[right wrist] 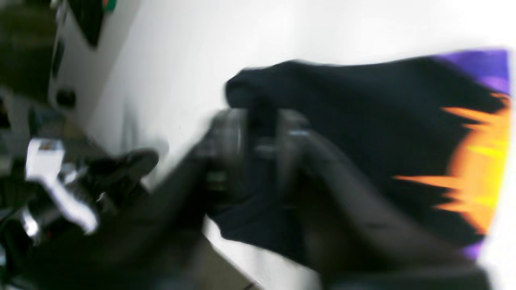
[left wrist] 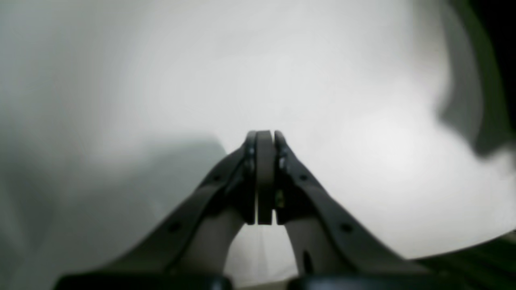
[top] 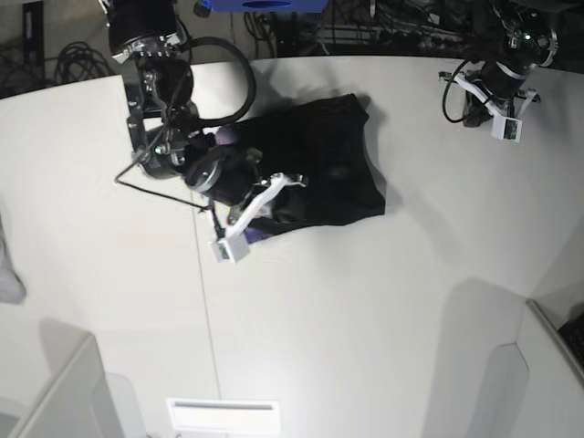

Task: Fold the T-shirt properly
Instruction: 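Flip the folded bundle over with the right gripper, then grasp the bundle edges with both grippers and square it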

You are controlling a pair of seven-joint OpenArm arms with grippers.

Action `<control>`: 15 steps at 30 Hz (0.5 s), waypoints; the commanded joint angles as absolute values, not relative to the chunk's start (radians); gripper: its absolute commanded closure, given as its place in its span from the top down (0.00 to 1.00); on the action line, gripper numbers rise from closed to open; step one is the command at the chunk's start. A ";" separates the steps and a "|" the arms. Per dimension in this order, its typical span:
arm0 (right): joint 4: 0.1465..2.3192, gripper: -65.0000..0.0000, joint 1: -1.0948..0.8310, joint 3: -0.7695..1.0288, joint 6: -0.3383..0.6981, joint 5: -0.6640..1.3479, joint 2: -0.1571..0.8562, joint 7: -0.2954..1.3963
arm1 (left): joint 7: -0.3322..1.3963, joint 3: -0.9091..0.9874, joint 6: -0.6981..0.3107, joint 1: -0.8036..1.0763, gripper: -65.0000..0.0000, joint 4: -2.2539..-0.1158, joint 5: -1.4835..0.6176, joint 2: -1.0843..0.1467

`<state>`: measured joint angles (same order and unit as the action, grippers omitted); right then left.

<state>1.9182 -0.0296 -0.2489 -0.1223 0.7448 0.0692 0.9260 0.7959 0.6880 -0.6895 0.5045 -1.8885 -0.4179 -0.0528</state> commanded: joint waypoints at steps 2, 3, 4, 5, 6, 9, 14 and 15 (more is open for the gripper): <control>1.939 0.00 -0.045 -0.189 -0.053 0.756 0.091 0.908 | 0.776 0.673 -0.698 0.509 0.00 -1.914 -0.536 -0.067; 1.939 0.00 -0.065 -0.162 -0.030 0.756 0.094 0.903 | 0.776 0.662 -0.698 0.510 0.00 -1.913 -0.595 -0.074; 1.939 0.00 -0.082 -0.127 -0.015 0.756 0.096 0.903 | 0.777 0.654 -0.698 0.510 0.00 -1.913 -0.639 -0.091; 1.939 0.00 -0.101 -0.094 0.001 0.756 0.091 0.903 | 0.777 0.644 -0.698 0.512 0.00 -1.913 -0.682 -0.104; 1.939 0.00 -0.117 -0.068 0.019 0.756 0.091 0.903 | 0.777 0.630 -0.698 0.513 0.06 -1.911 -0.711 -0.113; 1.939 0.00 -0.147 -0.018 0.081 0.754 0.096 0.903 | 0.777 0.593 -0.698 0.507 0.40 -1.913 -0.756 -0.111; 1.939 0.00 -0.185 0.054 0.122 0.754 0.097 0.909 | 0.776 0.498 -0.668 0.475 0.77 -1.905 -0.800 -0.096; 1.939 0.00 -0.191 0.058 0.122 0.754 0.097 0.909 | 0.776 0.483 -0.653 0.473 0.81 -1.905 -0.812 -0.082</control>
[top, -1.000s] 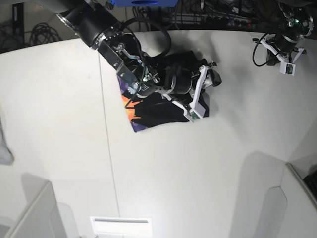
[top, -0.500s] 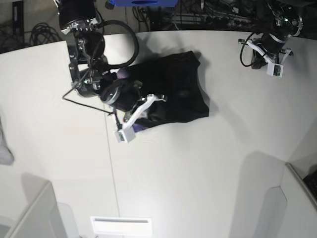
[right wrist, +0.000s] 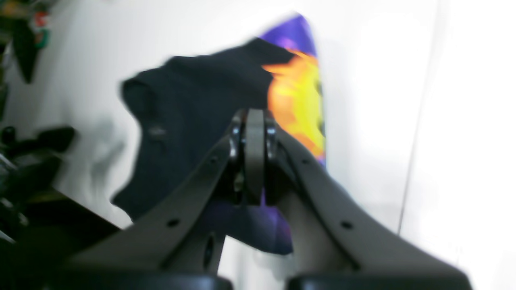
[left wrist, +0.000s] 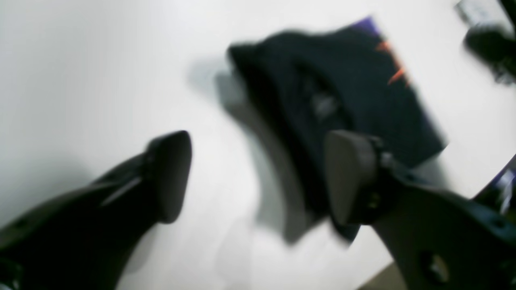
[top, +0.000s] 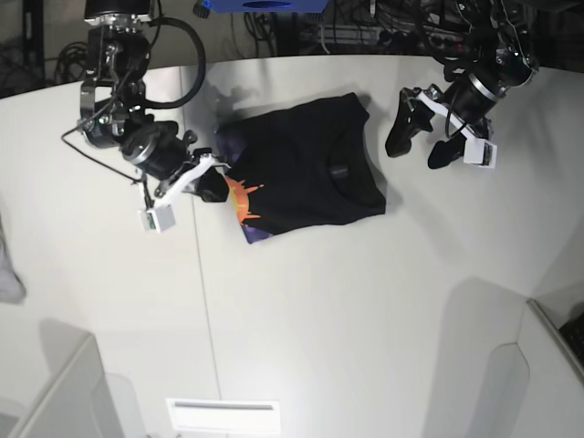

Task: Fold the T-shirt properly
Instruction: 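Grasp the bundle edges with both grippers and square it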

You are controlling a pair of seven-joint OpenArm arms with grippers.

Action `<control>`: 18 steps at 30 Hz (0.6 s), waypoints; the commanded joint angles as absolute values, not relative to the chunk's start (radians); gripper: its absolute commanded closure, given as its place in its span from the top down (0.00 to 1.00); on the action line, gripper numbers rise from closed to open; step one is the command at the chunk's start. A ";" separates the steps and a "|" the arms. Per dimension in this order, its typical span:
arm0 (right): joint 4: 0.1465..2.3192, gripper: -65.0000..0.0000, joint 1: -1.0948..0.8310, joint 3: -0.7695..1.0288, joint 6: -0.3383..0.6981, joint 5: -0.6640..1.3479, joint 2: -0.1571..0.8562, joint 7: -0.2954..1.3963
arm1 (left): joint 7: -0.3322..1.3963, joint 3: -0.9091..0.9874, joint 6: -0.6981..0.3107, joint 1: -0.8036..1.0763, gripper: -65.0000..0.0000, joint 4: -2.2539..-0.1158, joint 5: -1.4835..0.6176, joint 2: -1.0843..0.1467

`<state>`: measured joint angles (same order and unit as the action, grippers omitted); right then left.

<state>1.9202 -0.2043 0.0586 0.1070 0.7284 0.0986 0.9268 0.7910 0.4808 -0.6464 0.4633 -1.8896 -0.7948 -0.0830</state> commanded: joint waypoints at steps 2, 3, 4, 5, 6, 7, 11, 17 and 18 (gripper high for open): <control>1.939 0.00 -0.199 0.056 0.124 0.754 0.097 0.909 | 0.776 0.456 -0.639 0.452 0.83 -1.902 -0.839 -0.059; 1.939 0.00 -0.203 0.056 0.124 0.754 0.097 0.909 | 0.776 0.444 -0.638 0.440 0.82 -1.890 -0.845 -0.050; 1.939 0.00 -0.209 0.056 0.124 0.754 0.097 0.909 | 0.776 0.432 -0.638 0.430 0.82 -1.876 -0.846 -0.044; 1.939 0.00 -0.213 0.056 0.124 0.754 0.097 0.908 | 0.776 0.423 -0.634 0.418 0.82 -1.863 -0.845 -0.038; 1.939 0.00 -0.217 0.056 0.124 0.754 0.097 0.909 | 0.776 0.412 -0.621 0.406 0.82 -1.847 -0.842 -0.035; 1.939 0.00 -0.220 0.056 0.124 0.754 0.099 0.908 | 0.776 0.403 -0.593 0.397 0.82 -1.827 -0.842 -0.030; 1.939 0.00 -0.231 0.056 0.124 0.754 0.128 0.905 | 0.771 0.364 -0.490 0.360 0.82 -1.751 -0.845 -0.025; 1.939 0.00 -0.231 0.058 0.124 0.754 0.133 0.903 | 0.769 0.286 -0.420 0.285 0.82 -1.632 -0.842 -0.024; 1.939 0.00 -0.231 0.058 0.124 0.754 0.133 0.903 | 0.769 0.266 -0.407 0.275 0.82 -1.616 -0.842 -0.024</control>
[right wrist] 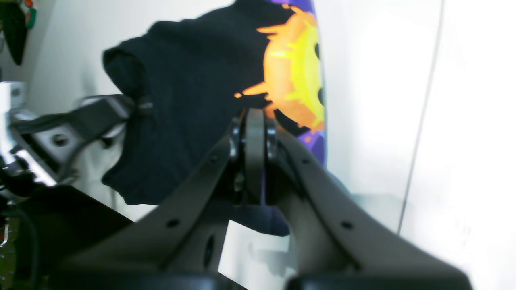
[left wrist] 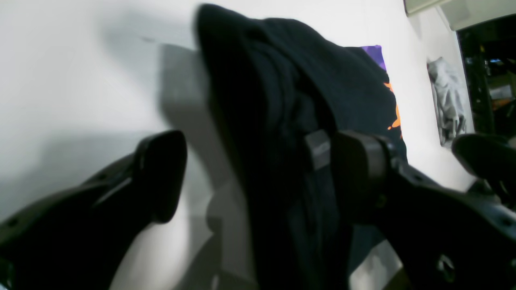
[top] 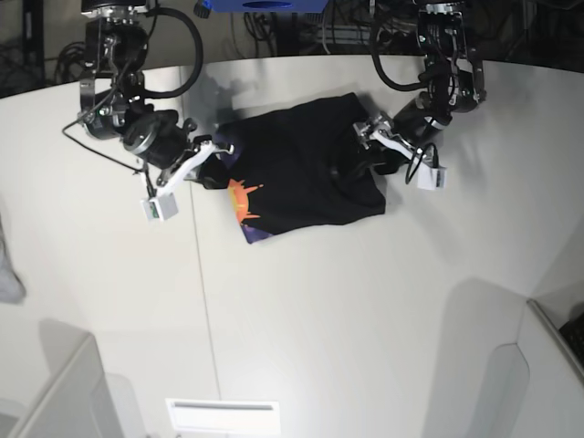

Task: Fold the T-shirt properly
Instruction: 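Grasp the bundle edges with both grippers and square it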

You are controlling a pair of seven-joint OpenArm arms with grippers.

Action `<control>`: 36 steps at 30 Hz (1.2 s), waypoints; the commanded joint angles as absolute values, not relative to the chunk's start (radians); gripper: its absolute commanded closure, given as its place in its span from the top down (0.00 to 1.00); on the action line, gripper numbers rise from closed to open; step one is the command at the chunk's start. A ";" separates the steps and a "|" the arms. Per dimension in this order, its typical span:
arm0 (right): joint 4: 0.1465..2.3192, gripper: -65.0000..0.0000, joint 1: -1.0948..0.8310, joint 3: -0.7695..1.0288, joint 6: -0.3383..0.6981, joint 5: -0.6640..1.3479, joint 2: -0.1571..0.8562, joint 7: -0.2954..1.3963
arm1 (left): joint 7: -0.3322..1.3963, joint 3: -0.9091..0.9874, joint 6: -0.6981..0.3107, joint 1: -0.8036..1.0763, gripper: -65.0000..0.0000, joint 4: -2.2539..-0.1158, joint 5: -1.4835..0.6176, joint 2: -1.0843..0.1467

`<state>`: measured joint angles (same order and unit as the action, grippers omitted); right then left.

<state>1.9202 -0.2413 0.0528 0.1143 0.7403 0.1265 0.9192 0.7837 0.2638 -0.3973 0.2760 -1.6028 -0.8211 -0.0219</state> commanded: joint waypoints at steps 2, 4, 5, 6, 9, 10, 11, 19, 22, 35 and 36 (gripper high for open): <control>1.939 0.00 -0.231 0.058 0.125 0.754 0.133 0.903 | 0.768 0.240 -0.371 0.266 0.82 -1.593 -0.842 -0.024; 1.939 0.00 -0.231 0.058 0.128 0.754 0.133 0.903 | 0.768 0.223 -0.343 0.265 0.82 -1.573 -0.842 -0.024; 1.939 0.00 -0.231 0.059 0.128 0.754 0.133 0.903 | 0.768 0.222 -0.337 0.263 0.82 -1.569 -0.840 -0.024; 1.939 0.00 -0.231 0.073 0.128 0.754 0.134 0.903 | 0.768 0.222 -0.335 0.263 0.82 -1.567 -0.840 -0.024; 1.939 0.00 -0.231 0.114 0.130 0.754 0.131 0.903 | 0.768 0.193 -0.335 0.246 0.82 -1.560 -0.840 -0.025; 1.939 0.00 -0.231 0.122 0.130 0.754 0.131 0.903 | 0.768 0.182 -0.335 0.245 0.81 -1.546 -0.840 -0.027; 1.939 0.00 -0.231 0.131 0.130 0.754 0.131 0.903 | 0.768 0.174 -0.335 0.242 0.79 -1.532 -0.840 -0.027; 1.939 0.00 -0.239 0.160 0.130 0.754 0.133 0.905 | 0.774 0.173 -0.335 0.219 0.21 -1.491 -0.839 -0.028; 1.939 0.00 -0.243 0.160 0.130 0.754 0.133 0.903 | 0.774 0.173 -0.309 0.217 0.00 -1.491 -0.839 -0.030; 1.939 0.00 -0.248 0.162 0.130 0.754 0.133 0.903 | 0.776 -0.018 -0.228 0.171 0.00 -1.498 -0.803 -0.199; 1.939 0.00 -0.249 0.162 0.130 0.754 0.133 0.903 | 0.776 -0.024 -0.228 0.171 0.00 -1.498 -0.803 -0.206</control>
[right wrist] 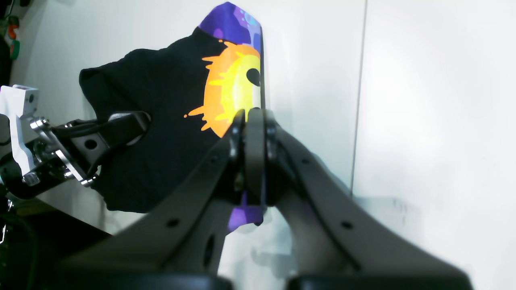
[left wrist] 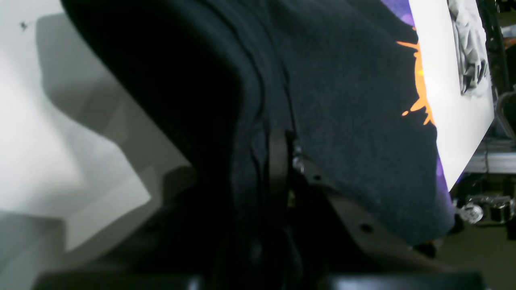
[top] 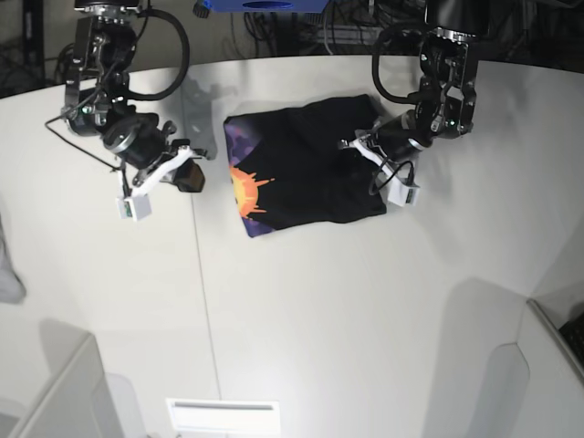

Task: Fold the T-shirt properly
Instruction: 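Grasp the bundle edges with both grippers and square it, then drag the bundle with the left gripper and smooth it flat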

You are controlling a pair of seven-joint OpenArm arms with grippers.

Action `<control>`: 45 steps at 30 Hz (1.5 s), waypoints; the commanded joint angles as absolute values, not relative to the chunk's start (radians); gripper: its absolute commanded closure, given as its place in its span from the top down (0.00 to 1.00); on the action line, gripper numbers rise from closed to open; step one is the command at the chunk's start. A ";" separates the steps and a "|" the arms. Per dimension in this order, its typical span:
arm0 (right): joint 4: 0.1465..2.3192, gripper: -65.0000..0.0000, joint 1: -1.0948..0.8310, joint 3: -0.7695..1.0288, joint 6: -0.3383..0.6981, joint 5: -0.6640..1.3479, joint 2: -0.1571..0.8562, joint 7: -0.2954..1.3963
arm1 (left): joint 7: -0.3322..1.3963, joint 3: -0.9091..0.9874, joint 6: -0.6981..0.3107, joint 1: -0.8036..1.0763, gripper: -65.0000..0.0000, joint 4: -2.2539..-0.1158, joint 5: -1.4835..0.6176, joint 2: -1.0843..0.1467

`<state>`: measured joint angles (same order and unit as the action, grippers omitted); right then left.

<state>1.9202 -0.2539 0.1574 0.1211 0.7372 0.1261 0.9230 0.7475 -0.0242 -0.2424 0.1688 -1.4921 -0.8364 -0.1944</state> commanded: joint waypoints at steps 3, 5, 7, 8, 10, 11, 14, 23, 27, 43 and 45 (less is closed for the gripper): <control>1.939 0.00 -0.262 0.193 0.130 0.754 0.127 0.903 | 0.776 -0.041 -0.228 0.171 0.00 -1.500 -0.803 -0.231; 1.939 0.00 -0.263 0.214 0.130 0.754 0.127 0.905 | 0.776 -0.071 -0.228 0.157 0.00 -1.500 -0.803 -0.252; 1.939 0.00 -0.274 0.234 0.130 0.754 0.127 0.906 | 0.776 -0.114 -0.228 0.148 0.00 -1.500 -0.803 -0.282; 1.939 0.00 -0.275 0.243 0.130 0.754 0.127 0.905 | 0.776 -0.134 -0.228 0.142 0.00 -1.500 -0.803 -0.295; 1.939 0.00 -0.278 0.262 0.130 0.754 0.127 0.908 | 0.776 -0.179 -0.228 0.122 0.00 -1.501 -0.803 -0.318; 1.939 0.00 -0.288 0.271 0.130 0.754 0.127 0.906 | 0.776 -0.196 -0.228 0.119 0.00 -1.500 -0.803 -0.331; 1.939 0.00 -0.298 0.292 0.130 0.754 0.127 0.903 | 0.776 -0.239 -0.228 0.097 0.00 -1.500 -0.803 -0.351; 1.939 0.00 -0.352 0.354 0.130 0.754 0.127 0.903 | 0.776 -0.466 -0.228 -0.041 0.00 -1.500 -0.802 -0.452; 1.939 0.00 -0.369 0.354 0.130 0.751 0.131 0.903 | 0.776 -0.587 -0.228 -0.134 0.00 -1.497 -0.802 -0.490; 1.931 0.00 -0.380 0.487 0.130 0.746 0.124 0.905 | 0.774 -1.012 -0.236 -0.499 0.00 -1.489 -0.802 -0.513; 1.931 0.00 -0.387 0.495 0.130 0.746 0.124 0.903 | 0.771 -1.063 -0.236 -0.544 0.00 -1.489 -0.797 -0.513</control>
<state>1.9175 -0.3889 0.4892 0.1219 0.7326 0.1150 0.9169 0.7811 -1.0729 -0.2352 -0.5205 -1.4765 -0.7971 -0.5064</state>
